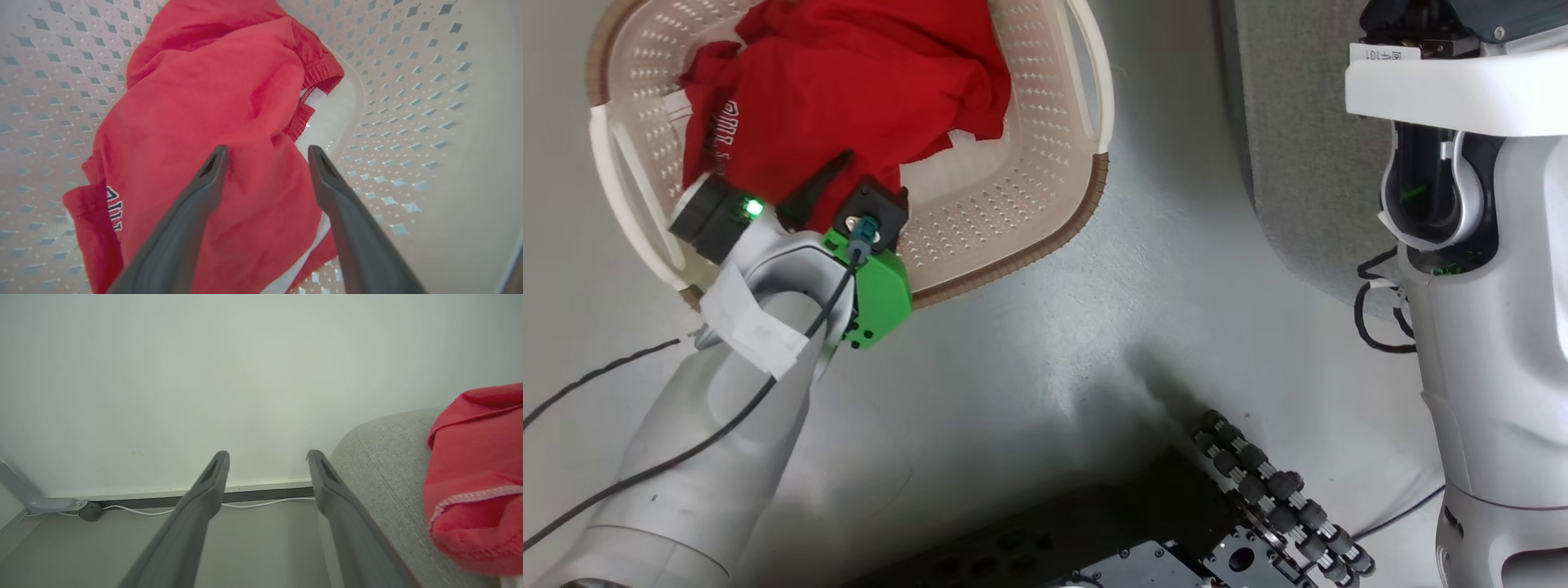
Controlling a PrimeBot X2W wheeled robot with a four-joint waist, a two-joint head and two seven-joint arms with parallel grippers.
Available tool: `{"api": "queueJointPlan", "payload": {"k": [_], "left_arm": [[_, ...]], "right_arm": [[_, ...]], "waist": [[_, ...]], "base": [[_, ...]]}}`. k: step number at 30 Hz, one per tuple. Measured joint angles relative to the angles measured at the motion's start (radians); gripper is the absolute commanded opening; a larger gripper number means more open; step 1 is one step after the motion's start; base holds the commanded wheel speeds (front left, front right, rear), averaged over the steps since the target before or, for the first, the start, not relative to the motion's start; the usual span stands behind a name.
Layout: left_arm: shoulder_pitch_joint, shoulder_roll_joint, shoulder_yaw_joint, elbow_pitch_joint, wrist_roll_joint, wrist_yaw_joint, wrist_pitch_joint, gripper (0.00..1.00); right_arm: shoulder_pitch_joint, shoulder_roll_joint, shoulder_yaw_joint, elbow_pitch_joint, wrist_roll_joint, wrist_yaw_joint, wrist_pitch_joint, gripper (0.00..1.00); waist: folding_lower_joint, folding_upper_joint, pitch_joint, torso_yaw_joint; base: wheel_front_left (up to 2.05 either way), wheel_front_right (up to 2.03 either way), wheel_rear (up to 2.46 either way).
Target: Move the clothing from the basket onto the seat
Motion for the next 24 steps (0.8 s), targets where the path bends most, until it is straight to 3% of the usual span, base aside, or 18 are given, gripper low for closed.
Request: {"api": "queueJointPlan", "payload": {"k": [10, 11, 13, 14, 24], "left_arm": [[-0.045, 0.017, -0.001, 0.061, 0.041, 0.018, -0.018, 1.0], [-0.047, 0.017, -0.001, 0.067, 0.041, 0.021, -0.018, 0.91], [-0.049, 0.016, -0.001, 0.077, 0.041, 0.025, -0.026, 0.2], [-0.049, 0.015, -0.001, 0.083, 0.041, 0.025, -0.029, 0.0], [-0.05, -0.036, -0.007, 0.096, 0.019, 0.021, -0.107, 0.0]], "right_arm": [[-0.012, 0.003, 0.005, 0.031, 0.012, -0.001, -0.011, 1.0], [-0.012, 0.003, 0.005, 0.034, 0.014, -0.001, -0.015, 1.0], [-0.012, 0.003, 0.006, 0.042, 0.016, -0.001, -0.017, 1.0], [-0.012, 0.003, 0.006, 0.049, 0.016, -0.001, -0.017, 1.0], [-0.011, 0.004, 0.005, 0.113, 0.015, -0.001, -0.026, 1.0]], "waist": [[0.0, 0.0, 0.017, -0.022], [0.0, 0.0, 0.017, -0.023], [0.0, 0.0, 0.017, -0.024], [0.0, 0.0, 0.016, -0.024], [-0.0001, 0.0, -0.023, -0.015]], "base": [[0.0, 0.0, 0.0], [0.0, 0.0, 0.0], [0.0, 0.0, 0.0], [0.0, 0.0, 0.0], [0.0, 0.0, 0.0]]}}
